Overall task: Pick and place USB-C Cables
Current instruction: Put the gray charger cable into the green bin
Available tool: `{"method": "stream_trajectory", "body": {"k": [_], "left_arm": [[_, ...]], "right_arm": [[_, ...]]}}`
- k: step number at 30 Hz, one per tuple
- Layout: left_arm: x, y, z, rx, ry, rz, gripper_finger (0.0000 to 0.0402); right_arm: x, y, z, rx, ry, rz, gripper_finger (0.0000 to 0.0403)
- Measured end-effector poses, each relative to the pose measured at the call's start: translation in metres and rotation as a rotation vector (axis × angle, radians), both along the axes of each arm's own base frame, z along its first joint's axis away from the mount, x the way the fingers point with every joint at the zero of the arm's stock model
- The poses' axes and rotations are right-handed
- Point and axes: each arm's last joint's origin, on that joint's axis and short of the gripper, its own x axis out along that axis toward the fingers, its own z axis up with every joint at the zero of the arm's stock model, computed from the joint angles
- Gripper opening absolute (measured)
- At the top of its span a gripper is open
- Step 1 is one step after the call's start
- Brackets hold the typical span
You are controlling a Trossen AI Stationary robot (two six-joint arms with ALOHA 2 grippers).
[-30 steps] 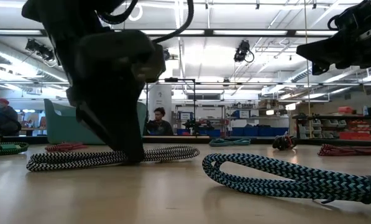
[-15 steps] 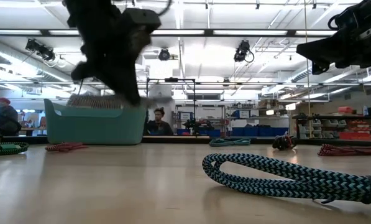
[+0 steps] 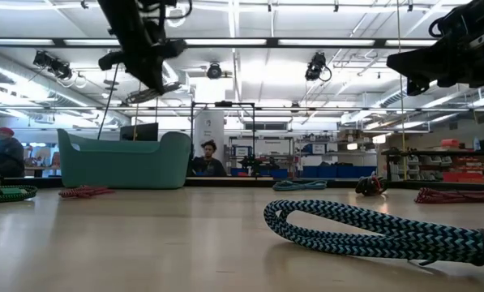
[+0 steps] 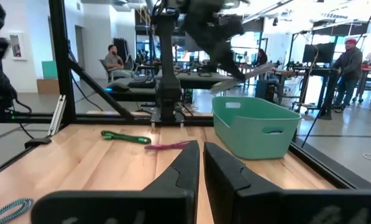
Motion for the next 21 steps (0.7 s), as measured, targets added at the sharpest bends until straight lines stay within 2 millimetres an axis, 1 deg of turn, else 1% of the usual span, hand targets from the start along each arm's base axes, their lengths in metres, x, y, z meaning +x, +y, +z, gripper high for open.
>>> {"method": "stream_trajectory", "body": {"k": [2, 4, 7, 10, 14, 17, 21], "left_arm": [[-0.006, 0.023, -0.005, -0.009, 0.042, 0.07, 0.0023], [-0.011, 0.043, -0.015, -0.057, 0.093, 0.106, 0.0027], [-0.016, 0.067, -0.028, -0.117, 0.157, 0.126, 0.0026], [-0.016, 0.085, -0.045, -0.186, 0.204, 0.13, 0.0021], [-0.014, 0.098, -0.067, -0.27, 0.257, 0.136, 0.0027], [-0.011, 0.102, -0.085, -0.33, 0.321, 0.138, 0.0033], [-0.007, 0.109, -0.102, -0.361, 0.369, 0.138, 0.003]], "right_arm": [[0.0, 0.0, 0.0, 0.0, -0.004, -0.001, 0.0029], [0.0, 0.0, 0.0, 0.0, -0.004, 0.0, 0.0029], [0.0, 0.0, 0.001, 0.0, -0.007, 0.0, 0.0029], [0.0, 0.0, 0.001, 0.0, -0.007, 0.0, 0.0029], [0.0, 0.0, 0.001, 0.0, -0.007, 0.0, 0.0029], [0.0, 0.0, 0.001, 0.0, -0.007, 0.0, 0.0029], [0.0, 0.0, 0.001, 0.0, -0.007, 0.0, 0.0029]]}}
